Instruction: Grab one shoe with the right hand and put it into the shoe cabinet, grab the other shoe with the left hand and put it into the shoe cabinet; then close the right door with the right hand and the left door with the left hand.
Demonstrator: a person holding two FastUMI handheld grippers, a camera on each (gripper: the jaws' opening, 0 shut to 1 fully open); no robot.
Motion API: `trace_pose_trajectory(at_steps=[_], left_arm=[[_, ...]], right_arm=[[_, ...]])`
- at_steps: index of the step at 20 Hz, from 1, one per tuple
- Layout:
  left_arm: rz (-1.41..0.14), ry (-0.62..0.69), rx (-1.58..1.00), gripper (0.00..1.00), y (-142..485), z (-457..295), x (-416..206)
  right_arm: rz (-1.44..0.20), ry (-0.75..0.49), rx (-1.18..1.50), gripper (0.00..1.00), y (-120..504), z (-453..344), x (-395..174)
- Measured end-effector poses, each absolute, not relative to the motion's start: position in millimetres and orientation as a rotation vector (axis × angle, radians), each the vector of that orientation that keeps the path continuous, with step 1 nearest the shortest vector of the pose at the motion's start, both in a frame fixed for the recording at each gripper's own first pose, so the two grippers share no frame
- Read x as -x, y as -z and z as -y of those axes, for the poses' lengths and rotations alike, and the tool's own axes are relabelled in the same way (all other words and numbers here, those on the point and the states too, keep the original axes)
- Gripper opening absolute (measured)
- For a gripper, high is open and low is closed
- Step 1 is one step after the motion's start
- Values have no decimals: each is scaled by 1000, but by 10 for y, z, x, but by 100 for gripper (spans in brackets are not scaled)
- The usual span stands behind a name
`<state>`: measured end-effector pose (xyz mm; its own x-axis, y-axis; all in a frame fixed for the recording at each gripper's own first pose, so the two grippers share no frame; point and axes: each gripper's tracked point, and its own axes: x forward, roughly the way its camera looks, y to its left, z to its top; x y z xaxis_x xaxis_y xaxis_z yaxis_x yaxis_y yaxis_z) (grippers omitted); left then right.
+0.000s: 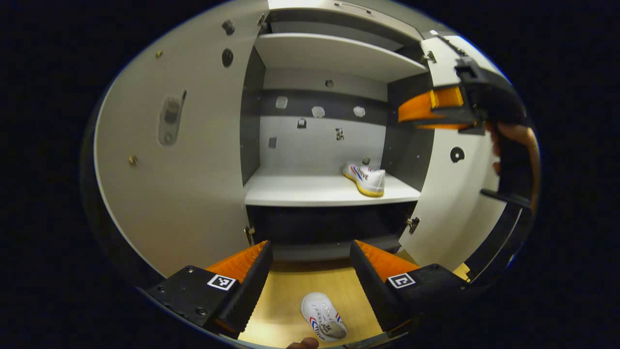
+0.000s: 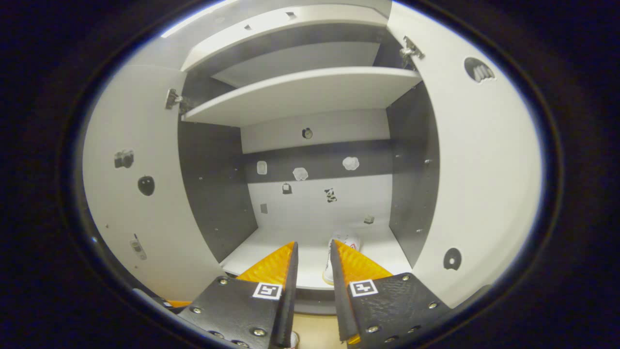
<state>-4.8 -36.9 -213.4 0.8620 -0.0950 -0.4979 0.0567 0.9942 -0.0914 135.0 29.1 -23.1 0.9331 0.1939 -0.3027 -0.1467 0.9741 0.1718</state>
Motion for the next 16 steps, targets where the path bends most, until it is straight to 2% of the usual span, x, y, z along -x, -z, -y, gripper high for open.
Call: trace_pose_trajectory(at_steps=[4, 12, 13, 14, 16], left_arm=[[-729, 128, 134, 99, 2946, 450, 182], [-1112, 165, 183, 92, 4332, 487, 765], [-1143, 166, 184, 96, 4430, 490, 819], [-1169, 164, 185, 90, 4553, 499, 852], [-1214, 157, 183, 88, 4746, 487, 930]], right_arm=[[-275, -161, -143, 36, 3, -184, -1085], [-234, -153, -108, 36, -184, -93, -844], [-234, -152, -103, 37, -180, -83, -837], [-236, -151, -99, 37, -179, -71, -831], [-237, -152, -99, 36, -188, -70, -822]])
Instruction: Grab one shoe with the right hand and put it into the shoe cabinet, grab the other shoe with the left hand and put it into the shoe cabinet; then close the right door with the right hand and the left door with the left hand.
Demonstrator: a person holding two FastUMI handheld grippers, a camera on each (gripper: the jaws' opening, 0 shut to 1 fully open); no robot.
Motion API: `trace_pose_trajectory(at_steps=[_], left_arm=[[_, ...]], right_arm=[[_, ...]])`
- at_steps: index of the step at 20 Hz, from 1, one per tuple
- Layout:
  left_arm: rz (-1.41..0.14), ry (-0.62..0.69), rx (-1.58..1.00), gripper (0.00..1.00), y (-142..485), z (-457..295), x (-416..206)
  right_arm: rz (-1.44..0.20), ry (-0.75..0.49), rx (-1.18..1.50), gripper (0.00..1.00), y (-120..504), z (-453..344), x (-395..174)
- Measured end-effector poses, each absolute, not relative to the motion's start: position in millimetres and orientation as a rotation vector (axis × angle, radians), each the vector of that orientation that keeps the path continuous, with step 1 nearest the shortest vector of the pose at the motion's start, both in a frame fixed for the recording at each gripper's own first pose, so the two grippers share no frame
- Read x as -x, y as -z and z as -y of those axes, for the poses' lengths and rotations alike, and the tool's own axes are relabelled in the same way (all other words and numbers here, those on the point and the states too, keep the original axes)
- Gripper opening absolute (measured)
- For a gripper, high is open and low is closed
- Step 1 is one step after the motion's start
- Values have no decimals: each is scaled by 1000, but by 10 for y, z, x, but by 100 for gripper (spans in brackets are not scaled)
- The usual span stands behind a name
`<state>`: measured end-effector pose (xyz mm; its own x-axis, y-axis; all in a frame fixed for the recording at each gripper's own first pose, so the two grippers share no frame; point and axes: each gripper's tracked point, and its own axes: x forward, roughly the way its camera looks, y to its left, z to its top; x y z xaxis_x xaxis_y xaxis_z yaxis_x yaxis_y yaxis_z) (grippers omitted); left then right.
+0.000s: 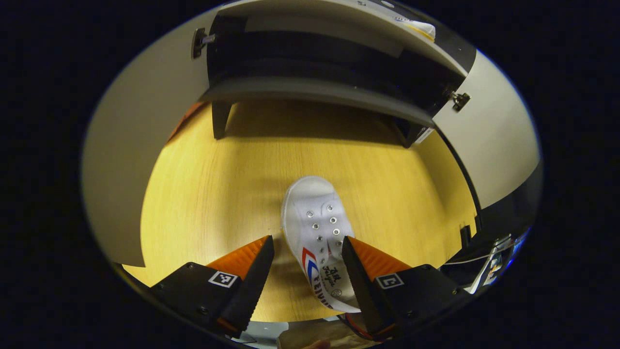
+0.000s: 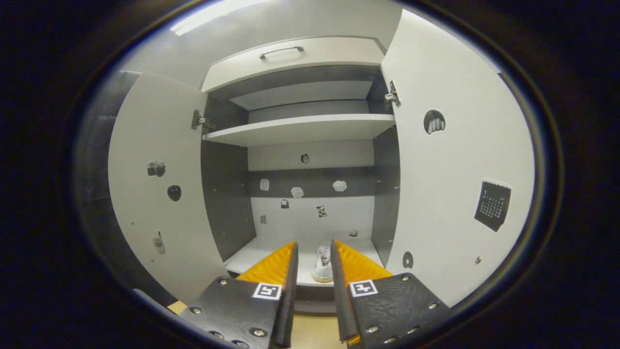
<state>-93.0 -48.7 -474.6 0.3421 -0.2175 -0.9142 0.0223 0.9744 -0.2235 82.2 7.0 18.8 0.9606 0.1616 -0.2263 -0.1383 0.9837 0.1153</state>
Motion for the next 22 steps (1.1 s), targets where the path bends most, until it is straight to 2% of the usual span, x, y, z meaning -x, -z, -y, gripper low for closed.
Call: trace_pose_trajectory(at_steps=[10, 11, 14, 15, 18, 19, 22], left_arm=[[-1329, 95, 308, 72, 5136, 554, 1065], [-1350, 78, 327, 66, 5147, 554, 1072], [-1405, 28, 405, 59, 5140, 571, 1076], [-1408, 29, 412, 55, 5125, 572, 1083], [-1401, 27, 417, 49, 5129, 550, 1064], [-1402, 20, 424, 42, 5109, 533, 1060], [-1383, -4, 464, 31, 5101, 521, 1054]], right_arm=[[-252, -135, -81, 36, -148, 38, -850], [-252, -133, -80, 36, -151, 44, -845], [-250, -134, -84, 36, -163, 36, -850], [-251, -135, -86, 36, -163, 39, -852], [-253, -134, -84, 36, -161, 42, -852], [-254, -135, -85, 36, -158, 31, -848], [-257, -134, -78, 36, -143, 31, -835]])
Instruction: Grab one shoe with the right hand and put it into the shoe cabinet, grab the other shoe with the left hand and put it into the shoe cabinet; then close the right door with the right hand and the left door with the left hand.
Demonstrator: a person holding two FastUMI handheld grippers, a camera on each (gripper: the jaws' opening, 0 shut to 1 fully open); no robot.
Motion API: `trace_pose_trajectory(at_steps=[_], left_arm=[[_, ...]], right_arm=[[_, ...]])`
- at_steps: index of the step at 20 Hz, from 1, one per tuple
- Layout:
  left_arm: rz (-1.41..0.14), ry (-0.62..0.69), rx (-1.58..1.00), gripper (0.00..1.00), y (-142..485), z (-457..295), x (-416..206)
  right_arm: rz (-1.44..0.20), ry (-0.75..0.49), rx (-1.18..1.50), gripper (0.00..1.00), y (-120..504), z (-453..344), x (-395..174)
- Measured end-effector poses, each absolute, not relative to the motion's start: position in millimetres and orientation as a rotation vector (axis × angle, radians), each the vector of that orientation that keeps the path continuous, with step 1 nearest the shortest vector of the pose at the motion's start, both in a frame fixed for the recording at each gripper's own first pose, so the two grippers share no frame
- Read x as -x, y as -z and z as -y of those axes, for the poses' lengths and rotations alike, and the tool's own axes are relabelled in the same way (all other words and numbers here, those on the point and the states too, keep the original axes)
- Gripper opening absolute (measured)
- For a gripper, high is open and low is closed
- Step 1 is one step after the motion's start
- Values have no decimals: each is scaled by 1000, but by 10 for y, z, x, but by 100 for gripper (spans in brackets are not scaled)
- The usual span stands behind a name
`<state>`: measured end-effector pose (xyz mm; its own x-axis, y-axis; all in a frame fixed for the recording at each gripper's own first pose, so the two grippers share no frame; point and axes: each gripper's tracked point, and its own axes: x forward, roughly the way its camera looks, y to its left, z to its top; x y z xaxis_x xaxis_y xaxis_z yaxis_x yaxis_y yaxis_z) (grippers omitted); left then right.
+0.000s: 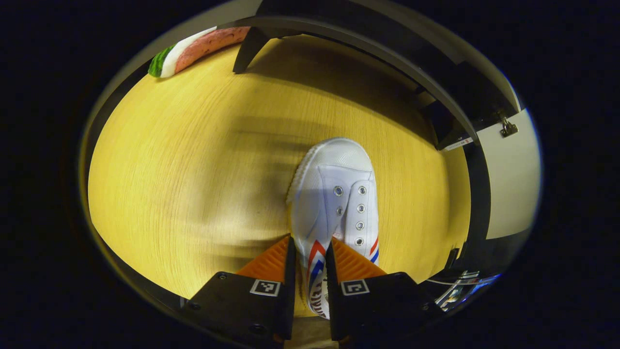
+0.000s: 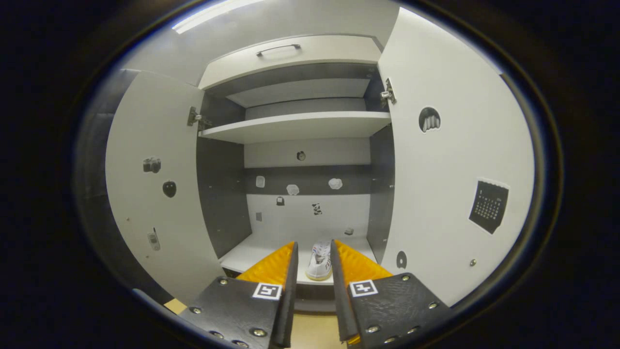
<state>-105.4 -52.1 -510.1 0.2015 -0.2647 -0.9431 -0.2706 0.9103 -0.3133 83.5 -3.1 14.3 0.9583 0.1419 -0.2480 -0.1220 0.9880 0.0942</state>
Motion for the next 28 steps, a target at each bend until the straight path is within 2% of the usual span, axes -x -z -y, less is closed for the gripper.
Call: trace_pose_trajectory(at_steps=[3, 7, 13, 21, 22, 23, 28], left_arm=[[-1373, -35, 478, 16, 5046, 497, 1041], [-1324, 0, 374, 5, 4963, 483, 921], [-1178, 66, 398, 5, 4447, 329, 481], [-854, 144, 390, 5, 2865, -363, -465], [-819, 155, 384, 2, 2661, -398, -535], [-781, 171, 377, 5, 2481, -402, -642], [-617, 214, 354, 5, 1953, -167, -1474]], right_arm=[[-261, -133, -89, 37, -155, 25, -814], [-259, -125, -85, 36, -171, 57, -783], [-262, -125, -77, 36, -148, 46, -720], [-243, -132, -107, 36, -175, 34, -613], [-240, -131, -111, 36, -188, 43, -592], [-237, -131, -117, 36, -191, 50, -579], [-235, -127, -145, 36, -172, 84, -504]])
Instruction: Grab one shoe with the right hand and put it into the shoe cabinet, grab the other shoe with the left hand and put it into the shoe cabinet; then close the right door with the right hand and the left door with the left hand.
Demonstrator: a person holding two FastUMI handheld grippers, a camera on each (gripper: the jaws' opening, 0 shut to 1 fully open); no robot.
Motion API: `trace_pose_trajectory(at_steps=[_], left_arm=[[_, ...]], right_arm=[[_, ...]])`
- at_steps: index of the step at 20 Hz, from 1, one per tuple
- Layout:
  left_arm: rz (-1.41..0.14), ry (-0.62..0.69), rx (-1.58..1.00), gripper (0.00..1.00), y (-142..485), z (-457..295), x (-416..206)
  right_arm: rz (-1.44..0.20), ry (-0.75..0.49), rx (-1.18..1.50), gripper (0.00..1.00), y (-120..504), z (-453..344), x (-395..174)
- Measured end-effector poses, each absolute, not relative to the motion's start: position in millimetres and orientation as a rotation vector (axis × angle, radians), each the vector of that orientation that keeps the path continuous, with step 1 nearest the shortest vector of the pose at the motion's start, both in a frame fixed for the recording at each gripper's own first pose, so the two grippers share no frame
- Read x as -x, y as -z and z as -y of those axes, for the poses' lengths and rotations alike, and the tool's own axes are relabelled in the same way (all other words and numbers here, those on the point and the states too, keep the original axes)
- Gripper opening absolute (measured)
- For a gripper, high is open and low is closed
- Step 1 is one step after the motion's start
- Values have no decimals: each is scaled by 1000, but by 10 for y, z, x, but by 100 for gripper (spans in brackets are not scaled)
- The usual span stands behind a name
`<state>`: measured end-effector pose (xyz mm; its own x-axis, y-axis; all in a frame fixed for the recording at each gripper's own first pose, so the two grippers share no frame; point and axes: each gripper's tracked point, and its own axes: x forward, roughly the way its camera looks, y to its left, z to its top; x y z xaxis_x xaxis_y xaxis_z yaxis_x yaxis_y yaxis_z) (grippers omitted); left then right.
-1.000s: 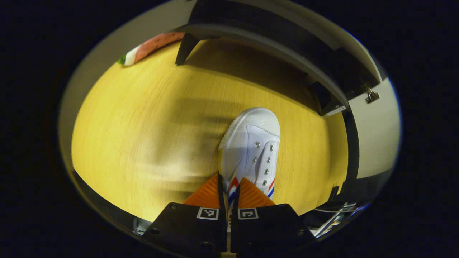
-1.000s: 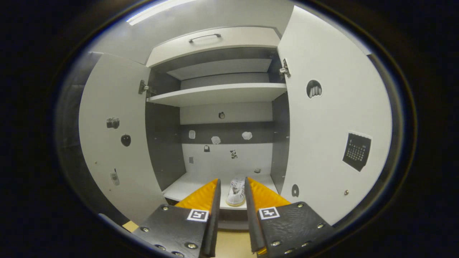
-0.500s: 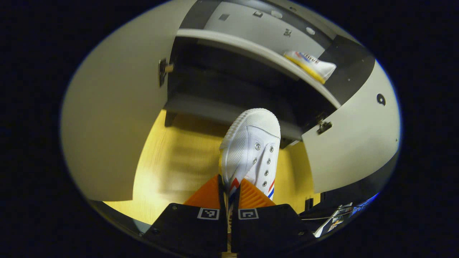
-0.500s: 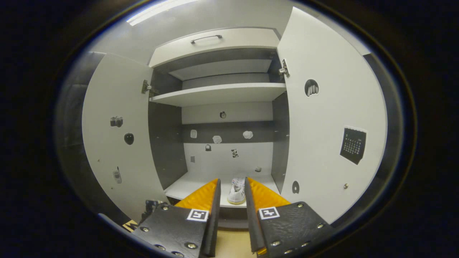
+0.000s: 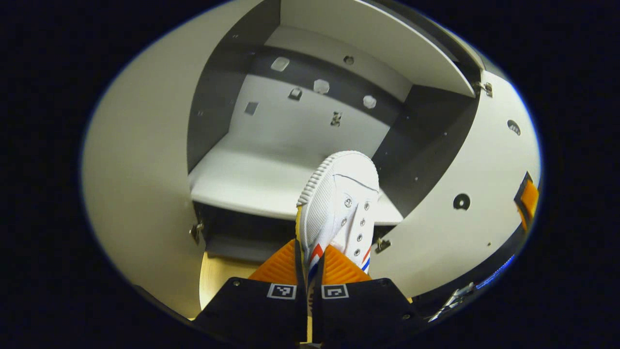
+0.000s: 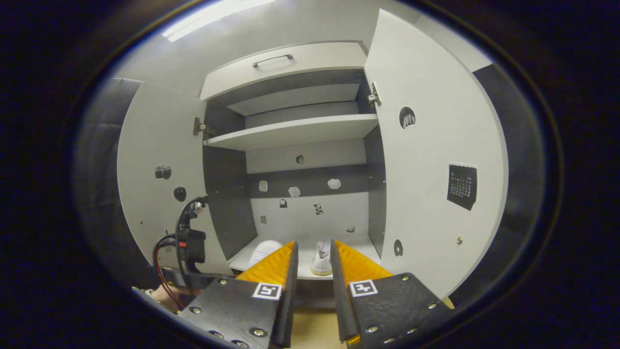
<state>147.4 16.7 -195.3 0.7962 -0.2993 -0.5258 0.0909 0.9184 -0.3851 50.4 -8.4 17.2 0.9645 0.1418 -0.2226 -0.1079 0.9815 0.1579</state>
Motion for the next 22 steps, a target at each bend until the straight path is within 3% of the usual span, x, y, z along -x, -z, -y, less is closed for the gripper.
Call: trace_pose_trajectory(at_steps=[11, 22], left_arm=[[-523, 171, 396, 5, 1629, -165, -2871], [-670, 167, 393, 5, 2176, -215, -3327]], right_arm=[[-275, -55, -177, 36, 8, 278, -338], [-298, -28, -204, 36, 113, 302, -461]])
